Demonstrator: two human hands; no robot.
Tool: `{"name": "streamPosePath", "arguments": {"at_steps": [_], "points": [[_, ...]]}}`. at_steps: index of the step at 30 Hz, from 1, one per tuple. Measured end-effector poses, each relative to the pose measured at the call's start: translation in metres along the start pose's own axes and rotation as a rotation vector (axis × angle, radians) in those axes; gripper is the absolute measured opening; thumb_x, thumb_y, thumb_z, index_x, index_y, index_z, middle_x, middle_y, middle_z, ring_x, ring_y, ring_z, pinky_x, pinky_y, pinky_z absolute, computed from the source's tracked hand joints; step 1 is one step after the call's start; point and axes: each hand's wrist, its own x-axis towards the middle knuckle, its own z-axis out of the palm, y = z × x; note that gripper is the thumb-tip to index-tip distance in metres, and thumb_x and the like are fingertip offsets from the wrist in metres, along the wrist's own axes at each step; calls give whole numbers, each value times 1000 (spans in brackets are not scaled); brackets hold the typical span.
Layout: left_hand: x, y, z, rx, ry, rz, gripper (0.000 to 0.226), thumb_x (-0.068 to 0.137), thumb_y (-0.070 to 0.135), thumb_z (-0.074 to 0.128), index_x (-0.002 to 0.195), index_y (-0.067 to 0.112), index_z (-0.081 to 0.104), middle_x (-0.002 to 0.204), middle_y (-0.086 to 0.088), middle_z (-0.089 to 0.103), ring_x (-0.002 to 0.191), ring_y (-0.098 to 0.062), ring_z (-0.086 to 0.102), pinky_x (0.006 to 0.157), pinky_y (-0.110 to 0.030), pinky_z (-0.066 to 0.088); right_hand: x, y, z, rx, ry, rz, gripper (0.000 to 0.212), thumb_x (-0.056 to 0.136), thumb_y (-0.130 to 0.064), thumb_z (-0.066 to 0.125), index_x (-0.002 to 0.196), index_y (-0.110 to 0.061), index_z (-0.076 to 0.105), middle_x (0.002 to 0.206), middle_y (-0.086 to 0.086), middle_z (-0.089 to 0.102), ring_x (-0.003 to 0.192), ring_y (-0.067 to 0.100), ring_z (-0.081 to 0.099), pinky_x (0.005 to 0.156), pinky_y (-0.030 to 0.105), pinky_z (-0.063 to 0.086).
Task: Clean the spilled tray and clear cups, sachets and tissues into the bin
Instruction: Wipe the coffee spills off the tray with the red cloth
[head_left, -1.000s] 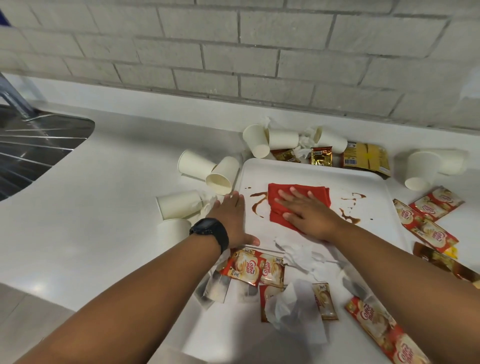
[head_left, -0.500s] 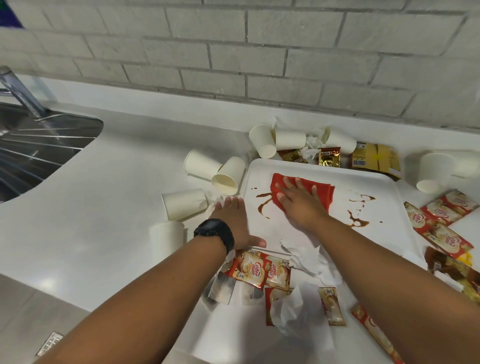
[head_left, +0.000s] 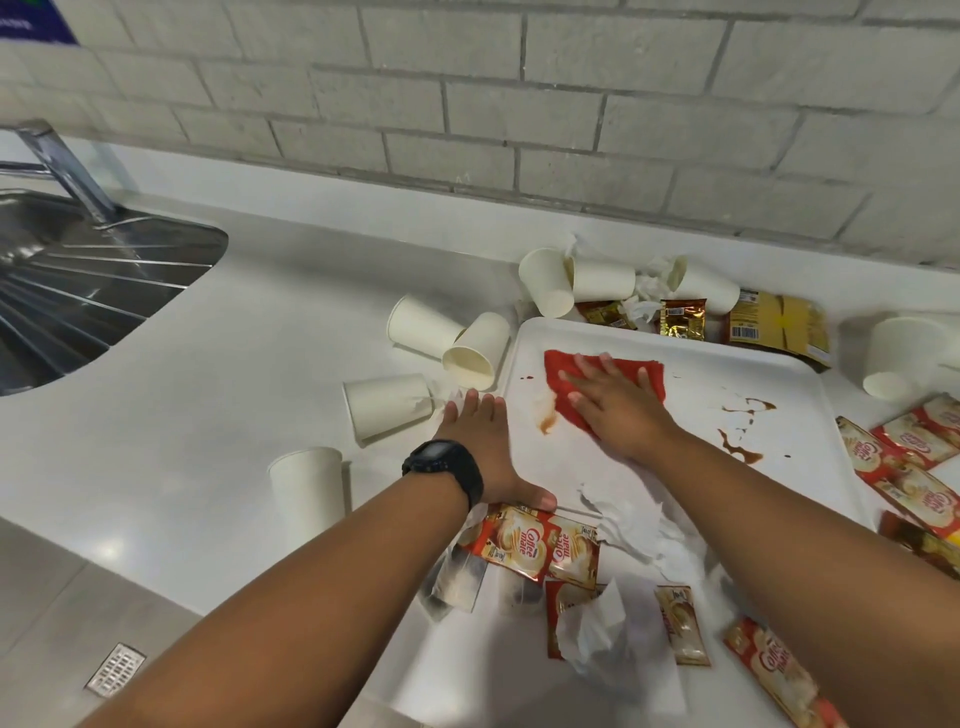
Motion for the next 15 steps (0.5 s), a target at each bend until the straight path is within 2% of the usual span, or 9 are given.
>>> {"name": "streamPosePath", "arguments": {"at_steps": [2,4,11,15], "points": [[2,-1,2,-2,1,-12,138,54,86,57,151,9,-5,161,-9,0,147,-30,-7,120,-48,0,13,-13,1,-43,-13,40,47,103,-40,21,150,-39,19,162,-11,2,150,20,-8,117,59,-5],[3,-3,5,-10,9,-12,139,53,88,56,151,10,-5,161,-8,0,147,-30,-8,120,-48,0,18,-27,1,-30,-35,3,47,104,-39,21,151,-37,20,162,-10,2,150,21,-9,117,58,-6],[6,-13,18,-72,64,28,138,51,92,51,151,16,-6,161,-5,-2,147,-27,-11,119,-46,-3,-19,-28,2,55,-118,-251,44,103,-42,24,147,-41,27,158,-21,6,148,6,-9,118,41,-14],[7,-20,20,-43,94,85,136,53,94,44,151,15,-6,161,-6,-2,147,-27,-10,119,-48,-3,-27,-10,1,71,-65,-221,42,102,-43,27,144,-43,33,155,-25,11,148,4,-4,120,40,-10]]}}
